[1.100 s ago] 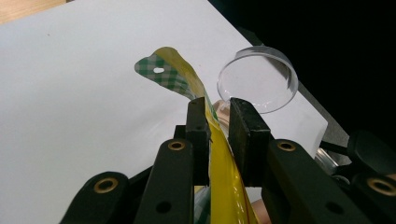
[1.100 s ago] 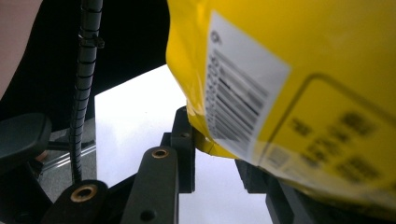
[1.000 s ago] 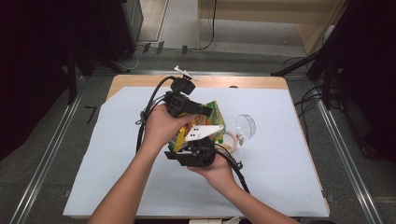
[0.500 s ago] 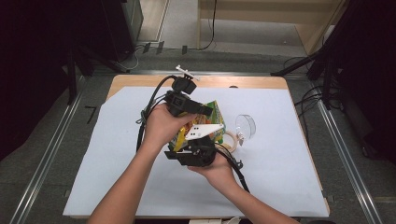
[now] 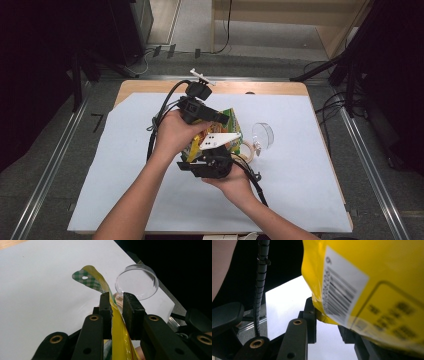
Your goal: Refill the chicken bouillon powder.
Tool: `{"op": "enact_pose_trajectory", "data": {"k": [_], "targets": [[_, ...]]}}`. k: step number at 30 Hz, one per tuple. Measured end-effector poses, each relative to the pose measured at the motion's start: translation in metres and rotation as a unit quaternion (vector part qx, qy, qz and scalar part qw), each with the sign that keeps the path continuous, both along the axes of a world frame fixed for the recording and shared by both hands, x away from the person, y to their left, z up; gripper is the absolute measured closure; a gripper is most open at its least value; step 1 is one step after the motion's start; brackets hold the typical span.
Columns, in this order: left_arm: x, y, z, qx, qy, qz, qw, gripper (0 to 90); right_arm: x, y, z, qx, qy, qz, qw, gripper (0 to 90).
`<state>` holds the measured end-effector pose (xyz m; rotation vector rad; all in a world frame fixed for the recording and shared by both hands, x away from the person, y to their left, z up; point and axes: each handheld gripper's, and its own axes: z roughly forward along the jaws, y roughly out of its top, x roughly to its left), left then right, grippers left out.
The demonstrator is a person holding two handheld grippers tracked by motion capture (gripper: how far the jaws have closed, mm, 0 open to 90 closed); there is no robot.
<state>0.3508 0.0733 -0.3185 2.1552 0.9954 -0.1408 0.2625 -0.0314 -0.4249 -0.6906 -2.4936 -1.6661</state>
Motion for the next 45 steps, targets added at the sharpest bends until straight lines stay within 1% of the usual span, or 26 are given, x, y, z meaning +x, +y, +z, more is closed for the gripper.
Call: {"op": "enact_pose_trajectory", "data": {"k": [4, 6, 12, 18, 21, 30, 33, 36, 40, 41, 45], "targets": [[0.0016, 0.0000, -0.0009, -0.002, 0.006, -0.001, 1.0000, 78.1, -0.0002, -0.0002, -0.0001, 0.000, 0.002, 0.000, 1.0000, 72.6], [0.0028, 0.0009, -0.0010, -0.006, 0.011, -0.002, 0.9999, 78.0, -0.0007, -0.0004, 0.0005, 0.000, 0.001, 0.000, 1.0000, 72.5], [0.0031, 0.0013, -0.0010, -0.008, 0.013, -0.002, 0.9999, 78.0, -0.0016, -0.0002, 0.0011, 0.001, 0.000, -0.002, 1.0000, 72.5], [0.0048, 0.0028, -0.0015, -0.014, 0.019, -0.006, 0.9997, 77.8, -0.0024, -0.0003, 0.0018, 0.001, -0.002, -0.003, 1.0000, 72.4], [0.0048, 0.0028, -0.0008, -0.016, 0.018, -0.008, 0.9997, 77.7, -0.0028, -0.0006, 0.0021, 0.001, -0.004, -0.004, 1.0000, 72.4], [0.0051, 0.0013, 0.0002, -0.015, 0.019, -0.010, 0.9997, 77.6, -0.0028, -0.0013, 0.0025, 0.003, -0.004, -0.006, 1.0000, 72.4], [0.0043, 0.0005, 0.0029, -0.017, 0.018, -0.011, 0.9996, 77.6, -0.0042, -0.0021, 0.0038, 0.005, -0.010, -0.008, 0.9999, 72.3], [0.0048, -0.0006, 0.0044, -0.013, 0.018, -0.013, 0.9997, 77.6, -0.0051, -0.0023, 0.0055, 0.010, -0.013, -0.008, 0.9998, 72.3], [0.0053, -0.0027, 0.0009, -0.007, 0.022, -0.017, 0.9996, 77.6, -0.0052, -0.0020, 0.0035, 0.010, -0.006, -0.009, 0.9999, 72.5], [0.0057, -0.0031, -0.0003, -0.004, 0.026, -0.018, 0.9995, 77.6, -0.0054, -0.0019, 0.0029, 0.008, -0.005, -0.009, 0.9999, 72.6], [0.0069, -0.0024, -0.0028, -0.006, 0.032, -0.017, 0.9993, 77.6, -0.0068, -0.0009, 0.0009, 0.005, -0.005, -0.008, 0.9999, 72.9]]}}
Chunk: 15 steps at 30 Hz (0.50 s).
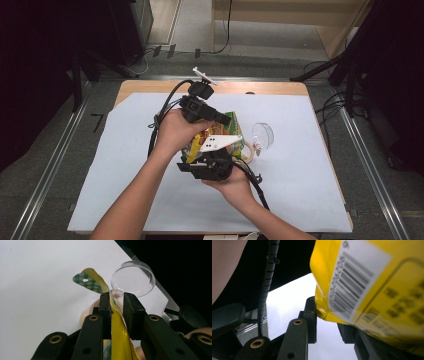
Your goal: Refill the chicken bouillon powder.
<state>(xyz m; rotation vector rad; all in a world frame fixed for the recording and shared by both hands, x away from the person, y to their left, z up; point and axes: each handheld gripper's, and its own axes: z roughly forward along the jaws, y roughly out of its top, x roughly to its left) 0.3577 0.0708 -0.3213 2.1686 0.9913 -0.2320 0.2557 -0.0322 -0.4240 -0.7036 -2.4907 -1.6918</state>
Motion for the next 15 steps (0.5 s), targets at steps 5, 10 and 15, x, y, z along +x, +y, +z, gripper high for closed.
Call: {"op": "enact_pose_trajectory", "data": {"k": [5, 10, 15], "targets": [[-0.0012, -0.0014, 0.0001, 0.000, -0.006, -0.002, 1.0000, 77.5, 0.0001, -0.0007, -0.0005, -0.002, -0.004, -0.001, 1.0000, 73.0], [-0.0027, -0.0034, -0.0005, 0.003, -0.009, -0.003, 0.9999, 77.4, 0.0007, -0.0016, -0.0021, -0.004, -0.003, -0.002, 1.0000, 73.2], [-0.0027, -0.0036, -0.0002, 0.004, -0.011, -0.003, 0.9999, 77.4, 0.0004, -0.0020, -0.0019, -0.004, -0.003, -0.002, 1.0000, 73.2]]}}
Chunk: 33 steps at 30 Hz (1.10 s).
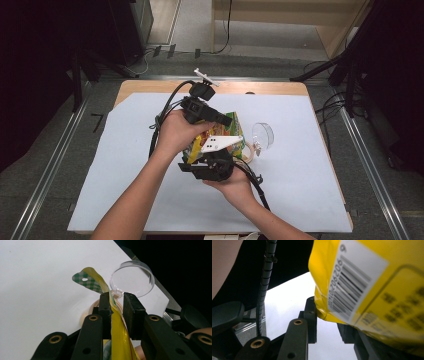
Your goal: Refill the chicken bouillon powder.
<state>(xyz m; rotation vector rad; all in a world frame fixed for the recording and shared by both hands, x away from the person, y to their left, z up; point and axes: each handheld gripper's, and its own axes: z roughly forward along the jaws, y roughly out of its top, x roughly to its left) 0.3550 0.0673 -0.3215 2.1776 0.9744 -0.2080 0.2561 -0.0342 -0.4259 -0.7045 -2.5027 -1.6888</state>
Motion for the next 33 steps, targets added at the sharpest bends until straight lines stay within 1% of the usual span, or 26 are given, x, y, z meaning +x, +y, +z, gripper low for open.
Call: {"op": "enact_pose_trajectory", "data": {"k": [4, 11, 23, 26, 29, 33], "targets": [[-0.0007, -0.0008, 0.0000, 0.002, -0.001, -0.001, 1.0000, 77.3, 0.0002, -0.0004, -0.0004, -0.001, -0.001, -0.001, 1.0000, 73.2], [-0.0022, -0.0005, -0.0021, -0.001, -0.004, 0.000, 1.0000, 77.2, 0.0002, -0.0004, -0.0025, -0.005, -0.002, -0.001, 1.0000, 73.2], [-0.0038, -0.0028, -0.0042, 0.003, -0.008, -0.005, 0.9999, 77.3, -0.0009, -0.0010, -0.0054, -0.006, -0.002, -0.005, 1.0000, 73.2], [-0.0036, -0.0039, -0.0052, 0.004, -0.006, -0.006, 1.0000, 77.6, -0.0010, -0.0018, -0.0062, -0.007, -0.001, -0.006, 1.0000, 73.3], [-0.0047, -0.0044, -0.0056, 0.003, -0.008, -0.007, 0.9999, 77.6, -0.0015, -0.0017, -0.0073, -0.005, -0.001, -0.007, 1.0000, 73.3], [-0.0096, -0.0048, -0.0061, 0.008, -0.016, -0.010, 0.9998, 77.6, -0.0034, -0.0013, -0.0097, -0.003, -0.001, -0.009, 1.0000, 73.0]]}}
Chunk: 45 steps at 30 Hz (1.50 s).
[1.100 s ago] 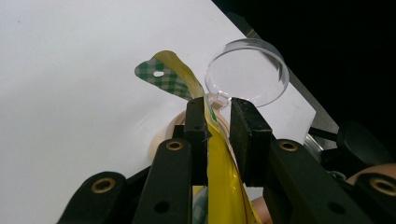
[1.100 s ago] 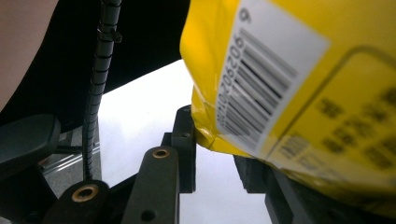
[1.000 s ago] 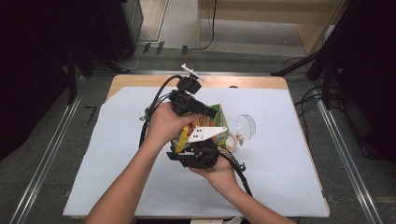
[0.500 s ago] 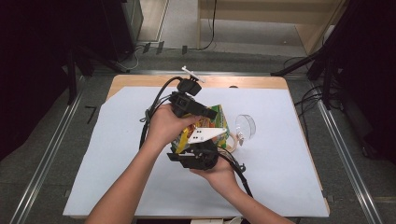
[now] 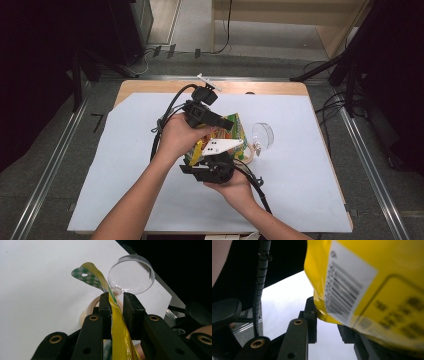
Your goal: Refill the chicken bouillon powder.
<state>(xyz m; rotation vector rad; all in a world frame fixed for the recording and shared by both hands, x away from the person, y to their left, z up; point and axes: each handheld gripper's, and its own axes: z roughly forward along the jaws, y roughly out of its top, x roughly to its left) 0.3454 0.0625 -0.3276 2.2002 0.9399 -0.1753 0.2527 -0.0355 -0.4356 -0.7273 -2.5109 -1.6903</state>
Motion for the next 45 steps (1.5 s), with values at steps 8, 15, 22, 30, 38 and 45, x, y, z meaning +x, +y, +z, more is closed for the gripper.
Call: {"op": "enact_pose_trajectory", "data": {"k": [8, 15, 22, 30, 38, 45], "targets": [[-0.006, 0.004, -0.002, -0.003, -0.002, -0.003, 1.0000, 78.0, -0.003, 0.001, -0.003, -0.001, -0.001, 0.004, 1.0000, 72.0], [-0.012, 0.008, -0.004, -0.011, -0.002, -0.006, 0.9999, 78.2, -0.006, 0.001, -0.006, -0.001, -0.001, 0.009, 1.0000, 69.3], [-0.018, 0.013, -0.007, -0.015, -0.006, -0.007, 0.9998, 79.1, -0.009, 0.001, -0.010, -0.005, -0.003, 0.017, 0.9998, 65.9], [-0.022, 0.019, -0.010, -0.030, 0.005, -0.011, 0.9995, 80.8, -0.012, 0.003, -0.014, -0.007, -0.001, 0.025, 0.9997, 63.4], [-0.026, 0.026, -0.014, -0.040, 0.005, -0.011, 0.9991, 81.3, -0.014, 0.003, -0.018, -0.014, -0.005, 0.032, 0.9994, 60.2], [-0.029, 0.028, -0.019, -0.034, 0.000, -0.021, 0.9992, 85.6, -0.017, 0.005, -0.026, -0.031, -0.012, 0.018, 0.9993, 56.0]]}}
